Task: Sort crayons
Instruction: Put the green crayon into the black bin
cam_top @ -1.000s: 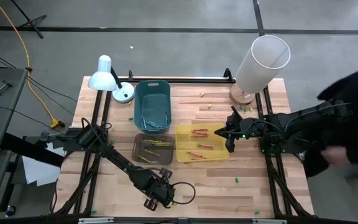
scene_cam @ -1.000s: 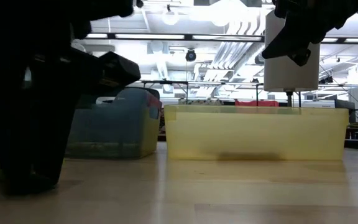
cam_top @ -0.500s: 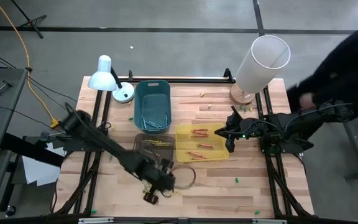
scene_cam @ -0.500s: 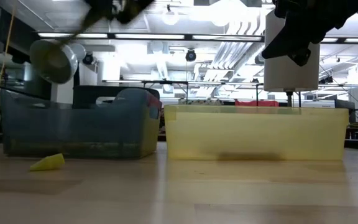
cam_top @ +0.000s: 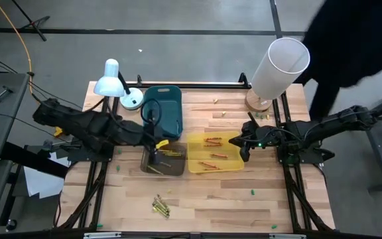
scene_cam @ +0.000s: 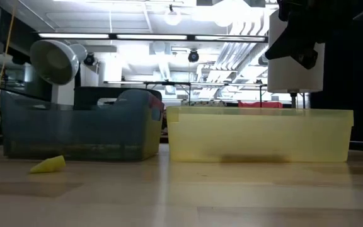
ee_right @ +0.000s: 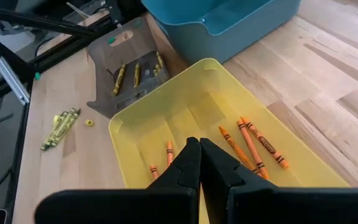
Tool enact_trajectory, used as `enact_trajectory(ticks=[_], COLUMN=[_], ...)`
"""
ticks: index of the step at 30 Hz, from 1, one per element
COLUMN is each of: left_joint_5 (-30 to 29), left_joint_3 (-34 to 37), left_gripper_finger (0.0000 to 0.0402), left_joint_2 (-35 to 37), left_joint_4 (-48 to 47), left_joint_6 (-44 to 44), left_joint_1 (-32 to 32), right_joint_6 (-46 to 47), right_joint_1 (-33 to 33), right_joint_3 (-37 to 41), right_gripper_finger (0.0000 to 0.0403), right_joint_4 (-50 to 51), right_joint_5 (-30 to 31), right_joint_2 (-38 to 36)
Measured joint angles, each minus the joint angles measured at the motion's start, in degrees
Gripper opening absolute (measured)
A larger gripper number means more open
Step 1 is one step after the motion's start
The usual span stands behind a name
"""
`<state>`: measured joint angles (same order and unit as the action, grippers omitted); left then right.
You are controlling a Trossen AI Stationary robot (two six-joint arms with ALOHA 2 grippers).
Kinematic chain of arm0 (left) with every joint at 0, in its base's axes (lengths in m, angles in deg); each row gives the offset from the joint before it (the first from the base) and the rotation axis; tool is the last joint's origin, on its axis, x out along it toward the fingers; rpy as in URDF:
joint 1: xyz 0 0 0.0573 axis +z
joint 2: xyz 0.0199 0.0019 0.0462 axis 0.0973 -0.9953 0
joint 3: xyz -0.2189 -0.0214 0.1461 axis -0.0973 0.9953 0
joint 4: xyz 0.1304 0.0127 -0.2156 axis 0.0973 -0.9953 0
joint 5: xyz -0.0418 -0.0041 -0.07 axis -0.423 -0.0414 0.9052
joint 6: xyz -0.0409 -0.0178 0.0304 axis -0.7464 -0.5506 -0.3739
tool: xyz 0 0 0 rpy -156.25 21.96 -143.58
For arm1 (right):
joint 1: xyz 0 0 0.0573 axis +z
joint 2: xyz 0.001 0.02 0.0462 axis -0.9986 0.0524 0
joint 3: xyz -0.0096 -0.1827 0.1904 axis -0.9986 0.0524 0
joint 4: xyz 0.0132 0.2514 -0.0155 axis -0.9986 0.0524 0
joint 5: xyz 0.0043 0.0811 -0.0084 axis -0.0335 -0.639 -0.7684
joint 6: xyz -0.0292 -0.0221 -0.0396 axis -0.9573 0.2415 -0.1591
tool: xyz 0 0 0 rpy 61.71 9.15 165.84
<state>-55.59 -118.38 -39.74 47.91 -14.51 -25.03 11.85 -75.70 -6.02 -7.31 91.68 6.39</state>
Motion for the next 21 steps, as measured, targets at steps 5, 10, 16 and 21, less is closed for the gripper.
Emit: enact_trajectory(ticks=[5, 10, 16, 21], left_joint_5=[1.9, 10.5, 15.8, 20.1], left_joint_3=[5.6, 23.7, 31.1, 30.7], left_gripper_finger=[0.0000, 0.0000, 0.0000, 0.0000], left_joint_2=[0.4, 1.0, -2.0, -8.4], left_joint_4=[-1.9, 10.3, 7.6, 4.2], left_joint_6=[-3.5, -7.5, -3.3, 2.9], left_joint_1=[-2.5, -3.3, 2.1, 4.3], right_joint_6=[1.7, 5.7, 8.0, 8.0], right_joint_1=[0.0, 0.0, 0.0, 0.0], right_joint_3=[0.0, 0.0, 0.0, 0.0], right_gripper_finger=[0.0000, 0.0000, 0.0000, 0.0000], right_joint_4=[-0.5, -0.6, -1.2, -1.9], right_joint_5=[1.2, 4.8, 7.6, 9.5], right_joint_2=[0.0, 0.0, 0.0, 0.0])
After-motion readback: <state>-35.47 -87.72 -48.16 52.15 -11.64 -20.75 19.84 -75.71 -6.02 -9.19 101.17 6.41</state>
